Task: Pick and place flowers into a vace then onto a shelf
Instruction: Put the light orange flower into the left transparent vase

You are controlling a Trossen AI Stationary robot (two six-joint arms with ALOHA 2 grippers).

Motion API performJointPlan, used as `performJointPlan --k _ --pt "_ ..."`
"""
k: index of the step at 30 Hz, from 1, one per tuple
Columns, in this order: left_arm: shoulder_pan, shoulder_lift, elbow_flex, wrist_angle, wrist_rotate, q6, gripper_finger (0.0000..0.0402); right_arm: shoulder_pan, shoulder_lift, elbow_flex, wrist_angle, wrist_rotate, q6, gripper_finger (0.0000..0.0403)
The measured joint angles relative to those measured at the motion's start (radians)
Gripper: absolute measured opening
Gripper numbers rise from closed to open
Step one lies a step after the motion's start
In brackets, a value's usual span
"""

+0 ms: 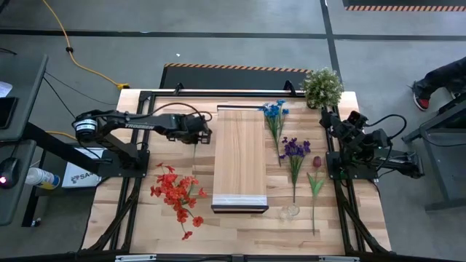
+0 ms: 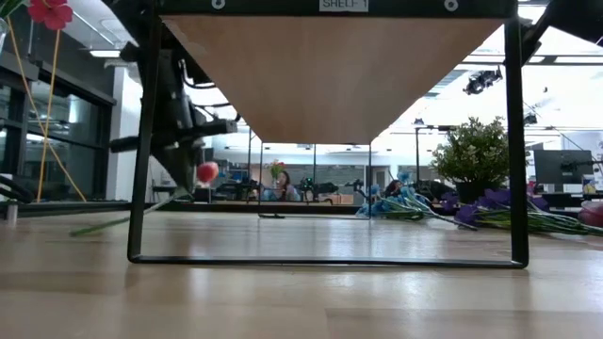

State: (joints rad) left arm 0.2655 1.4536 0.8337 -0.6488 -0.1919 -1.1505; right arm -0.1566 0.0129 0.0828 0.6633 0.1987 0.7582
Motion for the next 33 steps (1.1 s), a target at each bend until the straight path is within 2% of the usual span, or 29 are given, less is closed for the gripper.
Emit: performJointPlan --k 3,12,24,33 --pt "0.018 -0.016 0.050 -0.094 -0.021 0.030 0.0029 0.000 0.000 0.000 0.001 -0.003 0.001 0.0267" --pt "0.033 -0.039 0.224 -0.235 -0.172 0.099 0.0029 0.000 0.000 0.000 0.008 -0.003 0.001 0.0267" --pt "0.048 -0.079 0.564 -0.466 -0.392 0.192 0.0029 0.000 0.000 0.000 0.018 -0.006 0.001 0.0268" --pt "0.048 -0.098 0.804 -0.544 -0.447 0.290 0.0029 0.000 0.000 0.000 0.030 -0.016 -0.014 0.0268"
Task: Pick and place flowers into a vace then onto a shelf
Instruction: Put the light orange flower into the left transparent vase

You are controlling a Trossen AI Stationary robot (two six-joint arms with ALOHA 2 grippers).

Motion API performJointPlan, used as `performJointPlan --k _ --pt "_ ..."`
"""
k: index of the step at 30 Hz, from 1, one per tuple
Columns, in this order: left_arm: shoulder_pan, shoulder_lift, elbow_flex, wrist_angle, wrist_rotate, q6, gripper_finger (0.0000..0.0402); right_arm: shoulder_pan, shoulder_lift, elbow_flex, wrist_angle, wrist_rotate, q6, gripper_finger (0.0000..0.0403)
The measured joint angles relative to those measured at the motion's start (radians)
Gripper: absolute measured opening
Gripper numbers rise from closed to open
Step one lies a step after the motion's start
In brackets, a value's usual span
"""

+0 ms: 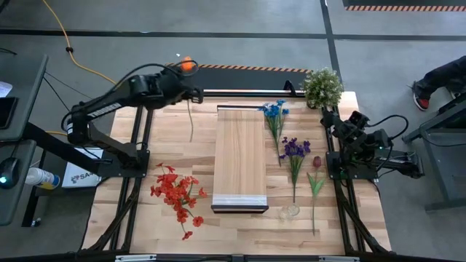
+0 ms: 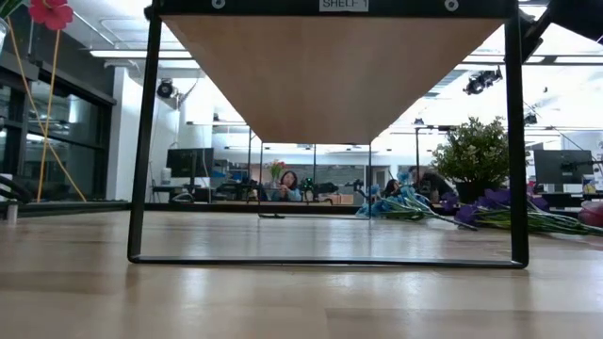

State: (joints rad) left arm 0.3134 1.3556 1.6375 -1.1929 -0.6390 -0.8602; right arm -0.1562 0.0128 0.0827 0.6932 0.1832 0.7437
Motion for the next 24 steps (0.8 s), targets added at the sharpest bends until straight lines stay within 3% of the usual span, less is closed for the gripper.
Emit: performJointPlan --k 12,24 --pt "-0.121 0.000 0.270 -0.053 -0.101 0.111 0.0029 0.000 0.000 0.000 0.005 -0.004 -0.011 0.0267" --pt "-0.337 0.001 0.465 -0.068 -0.145 0.176 0.0029 0.000 0.000 0.000 0.006 -0.004 -0.011 0.0267"
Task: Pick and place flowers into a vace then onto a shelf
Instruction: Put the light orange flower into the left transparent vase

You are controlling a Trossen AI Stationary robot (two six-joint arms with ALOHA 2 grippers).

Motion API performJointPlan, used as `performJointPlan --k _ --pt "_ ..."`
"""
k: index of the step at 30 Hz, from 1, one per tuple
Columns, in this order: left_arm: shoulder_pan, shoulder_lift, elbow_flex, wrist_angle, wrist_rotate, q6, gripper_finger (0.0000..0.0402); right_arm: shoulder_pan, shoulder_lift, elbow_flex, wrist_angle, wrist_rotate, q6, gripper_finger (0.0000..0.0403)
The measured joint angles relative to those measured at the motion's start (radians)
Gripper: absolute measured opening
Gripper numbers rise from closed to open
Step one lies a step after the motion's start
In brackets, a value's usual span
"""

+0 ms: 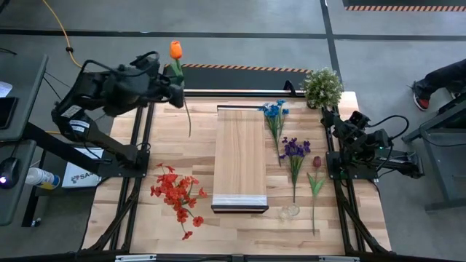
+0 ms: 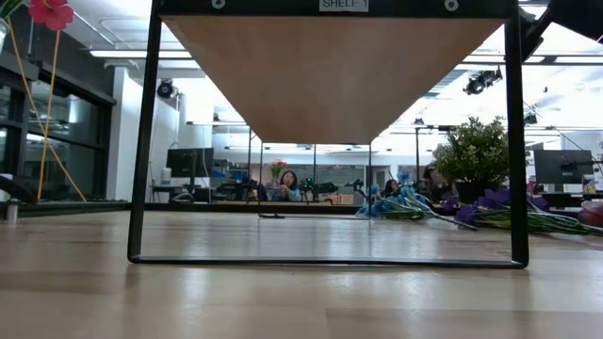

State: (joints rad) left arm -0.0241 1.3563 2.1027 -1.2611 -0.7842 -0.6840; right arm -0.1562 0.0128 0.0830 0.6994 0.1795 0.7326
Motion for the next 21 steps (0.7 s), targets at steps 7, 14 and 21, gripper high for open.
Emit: performJointPlan --k 7,14,21 --pt "-0.158 0.000 0.059 -0.002 0.000 0.000 0.0029 0.000 0.000 0.000 0.000 -0.014 0.000 0.0266" --pt "-0.327 -0.005 0.097 -0.002 0.004 0.003 0.0029 0.000 0.000 0.000 0.000 -0.014 0.000 0.0267" --pt "-0.536 -0.025 0.097 0.032 0.003 0.003 0.0029 0.000 0.000 0.000 0.000 -0.014 0.000 0.0268"
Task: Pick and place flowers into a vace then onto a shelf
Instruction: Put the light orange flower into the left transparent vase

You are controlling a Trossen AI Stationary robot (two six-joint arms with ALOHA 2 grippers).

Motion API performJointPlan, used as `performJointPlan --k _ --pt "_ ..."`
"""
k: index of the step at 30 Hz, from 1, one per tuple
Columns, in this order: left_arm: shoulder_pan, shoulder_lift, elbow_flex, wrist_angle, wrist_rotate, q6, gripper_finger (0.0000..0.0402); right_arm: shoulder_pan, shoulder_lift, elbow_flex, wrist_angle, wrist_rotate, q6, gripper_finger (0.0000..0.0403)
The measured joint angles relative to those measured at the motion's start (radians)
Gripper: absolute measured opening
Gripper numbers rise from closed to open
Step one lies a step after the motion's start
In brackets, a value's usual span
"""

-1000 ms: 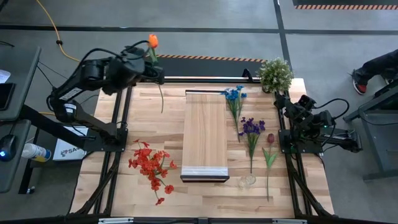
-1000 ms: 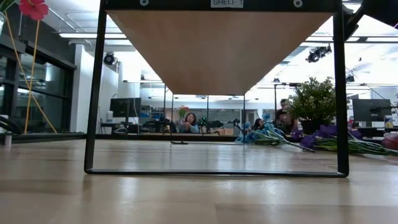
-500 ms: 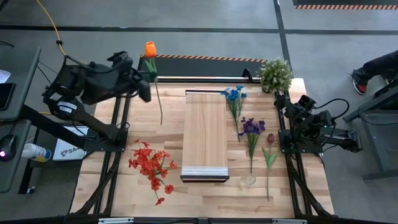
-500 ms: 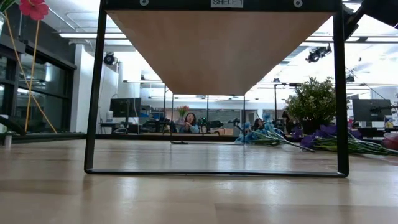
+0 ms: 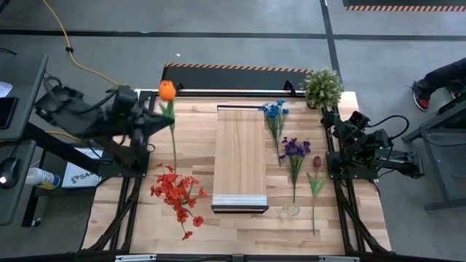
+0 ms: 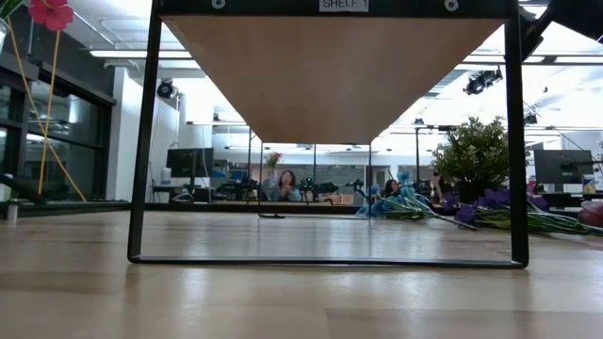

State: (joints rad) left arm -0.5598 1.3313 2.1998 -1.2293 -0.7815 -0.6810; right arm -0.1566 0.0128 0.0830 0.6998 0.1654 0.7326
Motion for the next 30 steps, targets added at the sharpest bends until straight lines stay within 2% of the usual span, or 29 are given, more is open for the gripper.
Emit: performJointPlan --k 12,20,30 --pt "-0.347 0.031 -0.001 0.031 -0.117 0.034 0.0029 0.000 0.000 0.000 0.000 0.000 0.000 0.0267" --pt "-0.538 0.095 -0.001 0.089 -0.272 0.189 0.0029 0.000 0.000 0.000 0.000 0.029 0.000 0.0267" --pt "-0.684 0.203 -0.002 0.079 -0.505 0.266 0.0029 0.000 0.000 0.000 0.000 0.030 0.010 0.0267"
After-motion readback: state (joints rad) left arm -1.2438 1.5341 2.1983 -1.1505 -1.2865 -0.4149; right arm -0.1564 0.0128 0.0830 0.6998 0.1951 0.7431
